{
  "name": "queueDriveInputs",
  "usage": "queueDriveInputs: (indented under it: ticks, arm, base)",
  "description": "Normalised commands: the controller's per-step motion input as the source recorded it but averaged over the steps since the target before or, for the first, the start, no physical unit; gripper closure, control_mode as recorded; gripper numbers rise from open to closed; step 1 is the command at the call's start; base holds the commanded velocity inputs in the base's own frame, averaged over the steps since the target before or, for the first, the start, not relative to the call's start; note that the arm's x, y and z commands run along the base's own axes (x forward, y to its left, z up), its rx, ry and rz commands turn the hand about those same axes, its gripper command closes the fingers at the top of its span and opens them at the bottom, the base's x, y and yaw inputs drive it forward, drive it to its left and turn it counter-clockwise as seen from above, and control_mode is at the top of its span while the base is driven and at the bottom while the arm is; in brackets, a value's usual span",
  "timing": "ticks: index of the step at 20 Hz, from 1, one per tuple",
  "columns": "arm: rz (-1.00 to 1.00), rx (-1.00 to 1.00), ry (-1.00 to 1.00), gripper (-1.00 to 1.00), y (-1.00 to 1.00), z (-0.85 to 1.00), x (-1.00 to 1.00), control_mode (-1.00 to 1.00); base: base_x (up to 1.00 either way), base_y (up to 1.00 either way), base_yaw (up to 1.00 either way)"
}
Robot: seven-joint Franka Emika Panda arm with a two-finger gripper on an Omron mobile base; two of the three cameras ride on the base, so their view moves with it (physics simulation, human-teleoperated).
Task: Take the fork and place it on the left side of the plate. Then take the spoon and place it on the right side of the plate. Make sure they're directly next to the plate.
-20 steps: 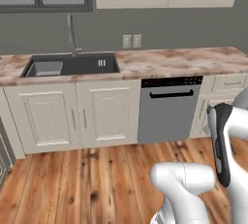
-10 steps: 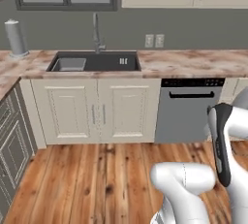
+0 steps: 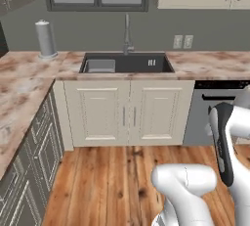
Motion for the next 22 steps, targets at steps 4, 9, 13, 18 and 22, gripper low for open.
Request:
queueDriveInputs:
  ticks: [4, 9, 13, 18, 22]
  arm:
    - [0.00, 0.00, 0.00, 1.00, 0.00, 0.00, 0.00, 1.00]
    - [0.00, 0.00, 0.00, 1.00, 0.00, 0.00, 0.00, 1.00]
    - [0.00, 0.00, 0.00, 1.00, 0.00, 0.00, 0.00, 1.00]
    - [0.00, 0.00, 0.00, 1.00, 0.00, 0.00, 0.00, 1.00]
    - [0.00, 0.00, 0.00, 1.00, 0.00, 0.00, 0.00, 1.00]
  base:
    - [-0.37, 0.69, -0.01]
    - [-0.85, 0.18, -0.05]
    - [-0.99, 0.00, -0.05]
    - [-1.00, 0.00, -0.05]
    - [-1.00, 0.00, -0.06]
